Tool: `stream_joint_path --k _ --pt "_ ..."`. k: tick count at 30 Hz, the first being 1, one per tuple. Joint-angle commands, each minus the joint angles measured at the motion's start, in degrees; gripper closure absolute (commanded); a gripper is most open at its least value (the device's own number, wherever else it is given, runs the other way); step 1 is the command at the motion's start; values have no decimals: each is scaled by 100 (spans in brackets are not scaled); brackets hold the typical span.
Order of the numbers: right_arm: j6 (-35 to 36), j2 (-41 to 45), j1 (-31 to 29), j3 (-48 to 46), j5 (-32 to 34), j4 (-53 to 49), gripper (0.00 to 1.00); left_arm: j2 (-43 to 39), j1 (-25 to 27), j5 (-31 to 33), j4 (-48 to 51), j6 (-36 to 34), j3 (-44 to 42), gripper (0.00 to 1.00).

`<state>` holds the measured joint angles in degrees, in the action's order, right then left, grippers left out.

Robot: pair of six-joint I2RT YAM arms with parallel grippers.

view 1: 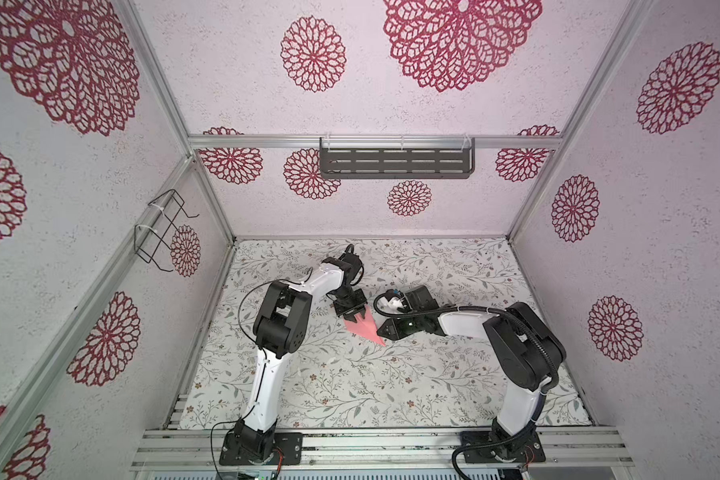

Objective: Fold a paper plane with a square sheet of paper (pick it up from the middle)

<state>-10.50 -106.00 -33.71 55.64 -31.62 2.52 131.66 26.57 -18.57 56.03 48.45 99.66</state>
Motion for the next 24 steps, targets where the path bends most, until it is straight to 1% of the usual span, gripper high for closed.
stream_joint_path --k 1,8,14,17,19,22,24 --pt "507 -74 -114 234 190 -200 70 1525 17 1198 87 -72 -686 68" --pt "788 -228 -291 343 388 -252 71 1517 19 1205 75 -89 -685 68" --pt "901 -287 -388 283 826 -294 74 1515 15 1198 79 -90 -700 68" --pt "892 -332 -390 253 938 -307 80 1509 15 1180 64 -95 -694 68" --pt "864 -378 -375 244 909 -281 86 1500 2 1146 39 -106 -710 68" --pt "776 -443 -333 250 696 -230 94 1402 -10 1152 0 -142 -713 68" --pt "634 -444 -284 208 431 -92 98 1253 -46 1145 -50 -197 -695 68"
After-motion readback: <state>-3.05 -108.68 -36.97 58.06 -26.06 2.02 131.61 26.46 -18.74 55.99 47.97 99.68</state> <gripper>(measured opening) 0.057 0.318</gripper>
